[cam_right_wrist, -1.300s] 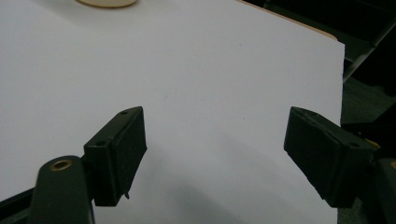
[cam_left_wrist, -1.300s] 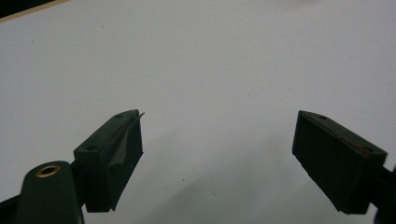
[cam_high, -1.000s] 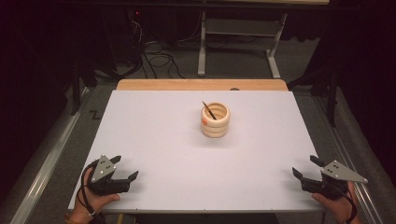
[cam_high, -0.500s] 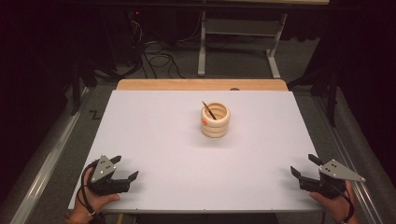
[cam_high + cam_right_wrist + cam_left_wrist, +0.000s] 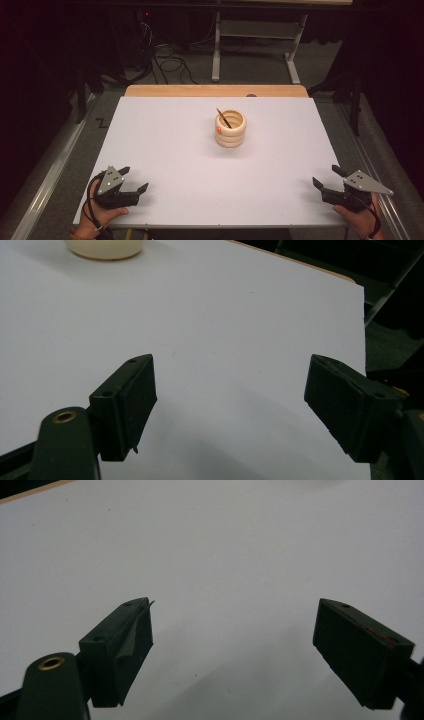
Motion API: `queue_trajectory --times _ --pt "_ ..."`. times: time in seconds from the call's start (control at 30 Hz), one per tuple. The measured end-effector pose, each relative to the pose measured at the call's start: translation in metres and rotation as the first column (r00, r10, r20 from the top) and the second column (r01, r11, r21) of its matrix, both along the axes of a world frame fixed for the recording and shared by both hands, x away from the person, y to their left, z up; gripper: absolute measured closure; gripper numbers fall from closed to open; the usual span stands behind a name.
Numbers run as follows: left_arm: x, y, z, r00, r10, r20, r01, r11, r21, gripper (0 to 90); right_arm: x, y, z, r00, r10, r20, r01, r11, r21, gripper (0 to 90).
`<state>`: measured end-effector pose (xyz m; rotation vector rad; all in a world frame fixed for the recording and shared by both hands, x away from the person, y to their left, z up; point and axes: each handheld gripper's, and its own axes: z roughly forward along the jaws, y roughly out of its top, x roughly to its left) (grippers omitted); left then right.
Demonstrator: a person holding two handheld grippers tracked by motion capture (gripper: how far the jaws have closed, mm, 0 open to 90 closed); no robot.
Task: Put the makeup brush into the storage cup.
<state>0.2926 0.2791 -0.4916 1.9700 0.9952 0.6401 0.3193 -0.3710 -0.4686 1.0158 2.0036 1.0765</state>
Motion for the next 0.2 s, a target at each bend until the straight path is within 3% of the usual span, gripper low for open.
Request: queue_trajectory --times 0.2 --pt "0.0009 -0.0004 -0.0001 1.0000 -0.002 -0.003 0.002 1.0000 -0.003 17.1 0.0003 0.0000 0.0000 0.9998 -0.020 -0.004 0.020 1.000 0.009 21.4"
